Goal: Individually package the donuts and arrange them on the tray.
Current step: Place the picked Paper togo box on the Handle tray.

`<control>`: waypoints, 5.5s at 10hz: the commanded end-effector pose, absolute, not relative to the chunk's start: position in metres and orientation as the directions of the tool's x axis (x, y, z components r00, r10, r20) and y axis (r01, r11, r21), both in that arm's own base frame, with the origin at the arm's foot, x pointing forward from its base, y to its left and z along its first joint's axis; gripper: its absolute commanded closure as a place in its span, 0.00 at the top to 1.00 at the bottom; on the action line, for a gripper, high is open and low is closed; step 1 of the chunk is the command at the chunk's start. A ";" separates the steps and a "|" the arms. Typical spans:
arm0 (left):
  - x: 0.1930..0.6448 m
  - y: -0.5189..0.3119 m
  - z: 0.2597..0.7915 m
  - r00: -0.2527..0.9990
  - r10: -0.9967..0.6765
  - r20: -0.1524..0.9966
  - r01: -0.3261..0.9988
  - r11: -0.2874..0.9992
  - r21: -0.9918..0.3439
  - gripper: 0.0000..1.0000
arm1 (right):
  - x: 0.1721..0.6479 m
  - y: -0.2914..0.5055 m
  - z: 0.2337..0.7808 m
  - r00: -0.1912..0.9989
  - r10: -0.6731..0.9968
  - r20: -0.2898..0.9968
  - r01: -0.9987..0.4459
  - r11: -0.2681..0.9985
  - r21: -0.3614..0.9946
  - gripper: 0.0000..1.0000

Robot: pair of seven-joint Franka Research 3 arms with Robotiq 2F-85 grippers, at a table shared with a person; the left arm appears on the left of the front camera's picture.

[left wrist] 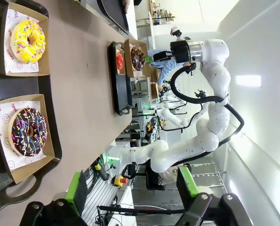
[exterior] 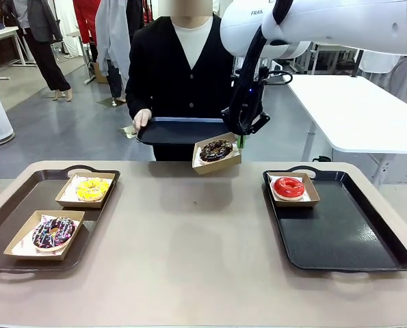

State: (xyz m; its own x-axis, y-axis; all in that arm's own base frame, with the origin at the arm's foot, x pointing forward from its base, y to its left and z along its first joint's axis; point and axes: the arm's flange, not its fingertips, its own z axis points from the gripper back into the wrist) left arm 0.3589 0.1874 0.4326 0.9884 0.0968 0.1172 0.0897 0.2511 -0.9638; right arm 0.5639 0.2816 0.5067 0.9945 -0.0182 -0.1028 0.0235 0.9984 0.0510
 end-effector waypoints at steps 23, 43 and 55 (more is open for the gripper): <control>0.358 0.189 0.434 0.988 0.099 0.122 0.094 0.247 -0.964 1.00 | 0.428 0.075 0.412 0.995 -0.035 -0.097 0.041 0.998 0.053 0.01; 0.358 0.189 0.434 0.988 0.099 0.122 0.094 0.247 -0.964 1.00 | 0.429 0.045 0.375 0.997 -0.076 -0.029 0.077 0.996 0.042 1.00; 0.358 0.189 0.434 0.988 0.099 0.122 0.094 0.247 -0.964 1.00 | 0.430 0.043 0.384 0.998 -0.062 -0.018 0.062 0.997 0.037 1.00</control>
State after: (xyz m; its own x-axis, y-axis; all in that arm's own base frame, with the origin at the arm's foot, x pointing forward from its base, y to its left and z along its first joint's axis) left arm 0.3588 0.1882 0.4317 0.9885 0.0989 0.1147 0.0867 0.2513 -0.9640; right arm 0.4298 0.0433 0.3849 0.9980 -0.0606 -0.0189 0.0613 0.9975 0.0354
